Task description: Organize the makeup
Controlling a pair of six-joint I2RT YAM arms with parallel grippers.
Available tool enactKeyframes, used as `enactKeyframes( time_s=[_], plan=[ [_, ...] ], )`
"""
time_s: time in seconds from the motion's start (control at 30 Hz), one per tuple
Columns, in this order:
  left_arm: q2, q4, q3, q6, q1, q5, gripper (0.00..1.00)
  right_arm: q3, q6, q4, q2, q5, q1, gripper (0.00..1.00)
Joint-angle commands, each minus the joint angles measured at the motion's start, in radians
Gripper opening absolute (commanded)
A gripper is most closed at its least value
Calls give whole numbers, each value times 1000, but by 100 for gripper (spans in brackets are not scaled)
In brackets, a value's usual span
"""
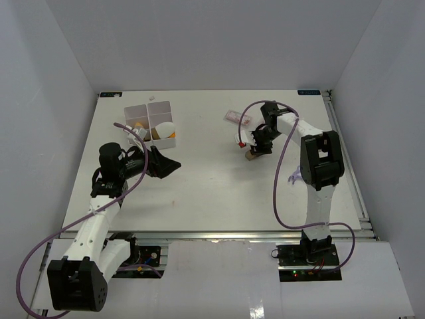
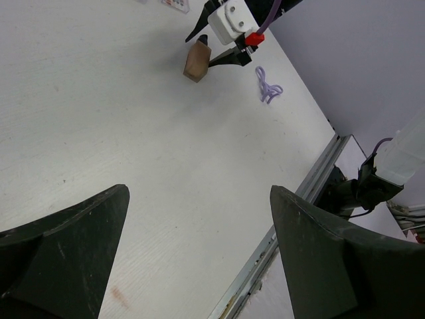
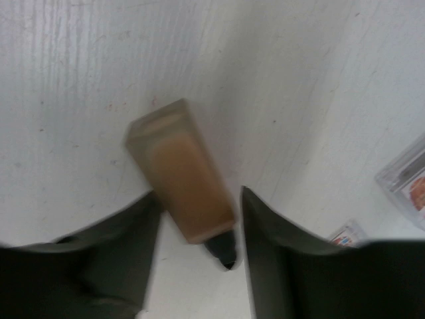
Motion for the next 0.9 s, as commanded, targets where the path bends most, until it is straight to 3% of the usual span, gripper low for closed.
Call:
enactKeyframes(
  time_s=[0.0,0.27,0.5,0.7,0.87],
  plan=[
    [-43,22,7,26,-3,5,98,75,38,-81,24,3,3,36],
    [-115,12,-3,37,-2,-104,98,116,160,-95,-35,-61,51,18],
    [-191,-28,-6,51,-3,-276,98,361,327,-65,2,-74,212,11],
    [-281,-72,-5,62,-3,-477,98,626,483,99,109,-25,347,8],
    [-306,-105,4,73,-2,-567,98,650,631,410,151,15,437,8]
  ],
)
